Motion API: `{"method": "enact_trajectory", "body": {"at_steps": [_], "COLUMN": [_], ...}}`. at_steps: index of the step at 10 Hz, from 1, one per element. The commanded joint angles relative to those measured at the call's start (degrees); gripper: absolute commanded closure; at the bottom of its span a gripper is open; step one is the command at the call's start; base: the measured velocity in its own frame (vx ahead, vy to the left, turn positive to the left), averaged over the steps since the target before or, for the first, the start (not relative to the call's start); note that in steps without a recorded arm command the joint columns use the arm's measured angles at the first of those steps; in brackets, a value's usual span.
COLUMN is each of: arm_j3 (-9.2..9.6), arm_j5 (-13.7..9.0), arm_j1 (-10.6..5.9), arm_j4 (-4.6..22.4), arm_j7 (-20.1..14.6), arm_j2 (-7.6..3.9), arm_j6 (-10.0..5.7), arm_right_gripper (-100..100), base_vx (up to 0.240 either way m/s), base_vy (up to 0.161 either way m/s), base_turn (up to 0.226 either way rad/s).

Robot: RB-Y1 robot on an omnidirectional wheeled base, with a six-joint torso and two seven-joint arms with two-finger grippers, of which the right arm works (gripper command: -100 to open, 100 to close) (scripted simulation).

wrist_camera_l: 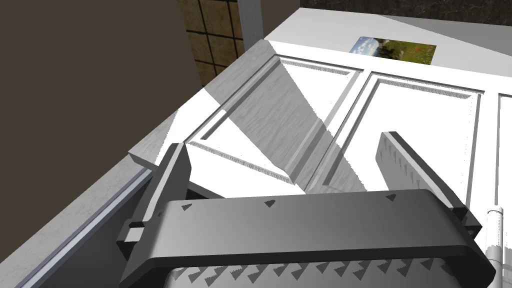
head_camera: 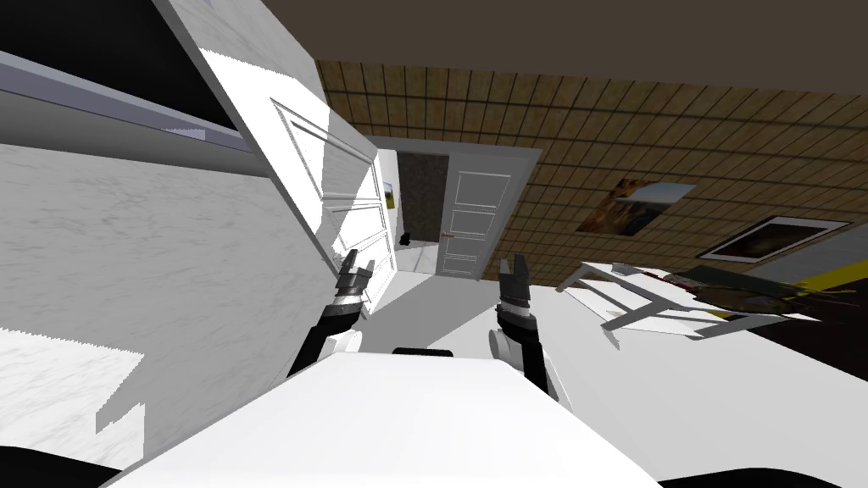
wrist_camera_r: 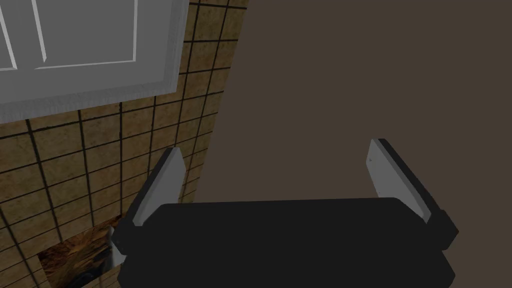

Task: Pull the door open

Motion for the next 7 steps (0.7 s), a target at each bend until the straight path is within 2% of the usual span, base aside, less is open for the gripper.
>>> {"method": "enact_trajectory", "body": {"at_steps": [1, 7], "arm_j3": [0.01, 0.03], "arm_j5": [-1.02, -4.2], "arm_j1": [-1.15, -4.75], "arm_j4": [2.23, 9.19], "arm_j7": [0.1, 0.4], "arm_j2": [-0.7, -2.68], "arm_j6": [0.08, 0.31], "arm_right_gripper": [-100, -100], "base_vx": [0.053, 0.082], "base_vy": [0.004, -0.001], "base_turn": [0.065, 0.051]}}
